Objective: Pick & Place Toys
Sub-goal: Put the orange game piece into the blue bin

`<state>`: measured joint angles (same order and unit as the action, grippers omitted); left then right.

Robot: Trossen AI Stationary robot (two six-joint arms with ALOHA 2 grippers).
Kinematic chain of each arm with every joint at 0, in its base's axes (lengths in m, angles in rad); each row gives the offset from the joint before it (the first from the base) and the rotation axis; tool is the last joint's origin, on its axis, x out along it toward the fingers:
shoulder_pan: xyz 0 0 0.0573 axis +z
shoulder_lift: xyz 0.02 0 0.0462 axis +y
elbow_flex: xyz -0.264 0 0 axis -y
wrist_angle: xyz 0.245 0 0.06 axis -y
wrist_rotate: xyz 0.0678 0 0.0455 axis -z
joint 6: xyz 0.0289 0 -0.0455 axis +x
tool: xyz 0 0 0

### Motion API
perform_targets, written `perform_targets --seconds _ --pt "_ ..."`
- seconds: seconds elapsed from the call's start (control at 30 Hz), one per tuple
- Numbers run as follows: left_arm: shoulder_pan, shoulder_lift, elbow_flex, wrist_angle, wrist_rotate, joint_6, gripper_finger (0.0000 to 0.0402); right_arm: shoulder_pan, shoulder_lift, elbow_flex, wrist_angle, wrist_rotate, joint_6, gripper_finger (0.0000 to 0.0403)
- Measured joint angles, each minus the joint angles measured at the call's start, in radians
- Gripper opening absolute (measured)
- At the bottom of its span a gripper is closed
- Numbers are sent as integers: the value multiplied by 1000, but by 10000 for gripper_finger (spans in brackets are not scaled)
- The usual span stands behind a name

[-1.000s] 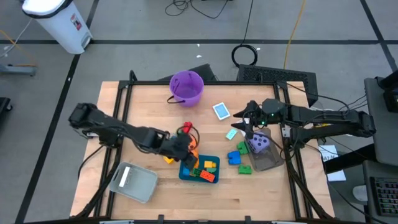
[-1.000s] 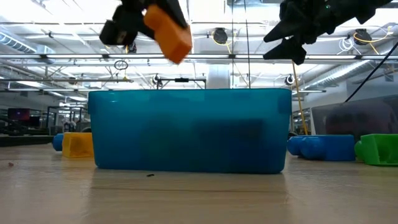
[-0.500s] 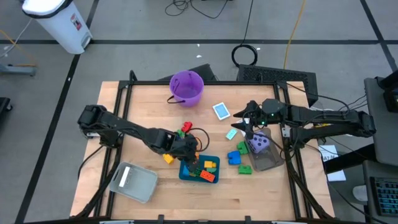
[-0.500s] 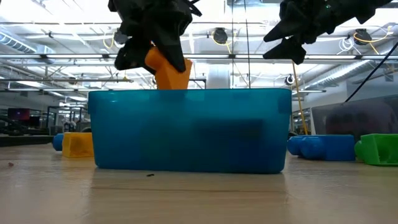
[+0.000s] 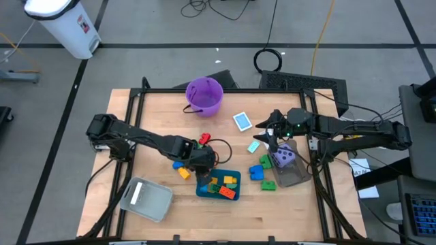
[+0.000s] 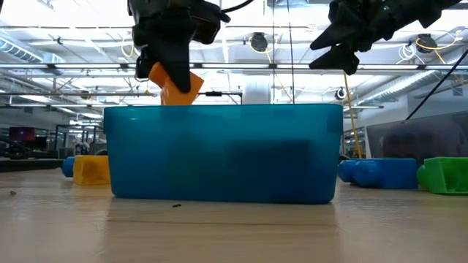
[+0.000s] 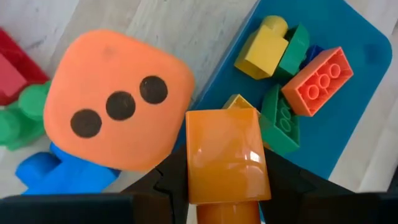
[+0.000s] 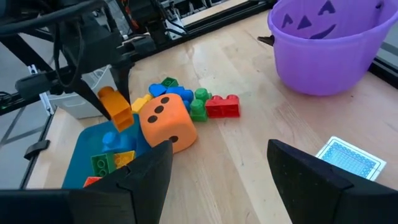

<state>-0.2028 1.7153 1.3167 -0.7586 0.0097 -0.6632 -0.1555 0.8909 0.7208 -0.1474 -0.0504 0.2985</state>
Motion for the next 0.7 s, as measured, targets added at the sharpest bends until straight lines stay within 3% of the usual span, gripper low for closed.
perform_targets --seconds 0.43,0.7 --pt "1 0 0 0 -9 85 150 0 0 0 0 27 -4 254" --pt "1 0 0 0 -9 84 200 0 0 1 0 28 -4 254"
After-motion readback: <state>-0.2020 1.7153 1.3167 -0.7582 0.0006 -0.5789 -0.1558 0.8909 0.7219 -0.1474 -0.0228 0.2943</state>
